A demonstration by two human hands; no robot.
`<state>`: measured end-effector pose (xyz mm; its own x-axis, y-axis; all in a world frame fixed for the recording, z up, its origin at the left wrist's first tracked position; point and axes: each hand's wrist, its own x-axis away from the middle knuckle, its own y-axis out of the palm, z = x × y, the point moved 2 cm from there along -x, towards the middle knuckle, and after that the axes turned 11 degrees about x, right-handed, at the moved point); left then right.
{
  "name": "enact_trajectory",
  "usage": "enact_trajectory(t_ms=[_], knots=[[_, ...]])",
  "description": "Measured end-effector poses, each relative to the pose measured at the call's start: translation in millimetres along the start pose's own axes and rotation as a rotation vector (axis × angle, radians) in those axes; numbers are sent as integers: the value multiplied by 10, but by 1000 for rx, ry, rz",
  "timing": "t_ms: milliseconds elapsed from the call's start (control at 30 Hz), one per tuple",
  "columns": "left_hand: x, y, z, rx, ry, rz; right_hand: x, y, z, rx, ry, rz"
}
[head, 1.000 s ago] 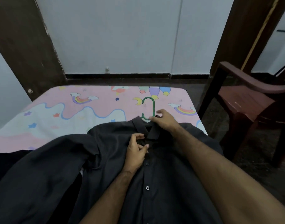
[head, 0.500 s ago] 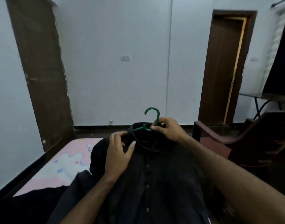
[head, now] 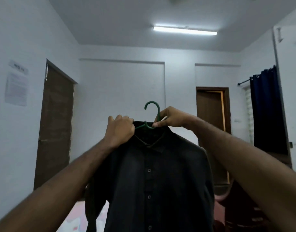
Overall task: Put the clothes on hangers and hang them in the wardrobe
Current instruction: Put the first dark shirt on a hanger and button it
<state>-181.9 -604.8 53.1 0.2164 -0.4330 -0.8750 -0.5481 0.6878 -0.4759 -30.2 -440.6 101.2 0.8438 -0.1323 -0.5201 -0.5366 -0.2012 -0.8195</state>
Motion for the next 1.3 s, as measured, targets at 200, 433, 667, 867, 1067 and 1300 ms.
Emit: enact_trajectory(t_ms=[200, 433, 667, 867, 1067, 1300], knots=[[-468, -932, 5, 621, -22, -24, 55, -802, -561, 21, -73, 186], [-702, -1190, 57, 303, 55, -68, 97, -1097, -560, -7, -14, 299], [-372, -729, -205, 791, 44, -63, 239, -1257, -166, -144, 52, 439], [-160, -426, -314, 1119, -82, 141, 227, -1279, -147, -117, 30, 395], [-198, -540, -426, 1480, -321, -82, 325, -1327, -93, -162, -93, 236], [-295, -570, -491, 1454, -388, 291, 219, -1078, -172, -17, -83, 190]])
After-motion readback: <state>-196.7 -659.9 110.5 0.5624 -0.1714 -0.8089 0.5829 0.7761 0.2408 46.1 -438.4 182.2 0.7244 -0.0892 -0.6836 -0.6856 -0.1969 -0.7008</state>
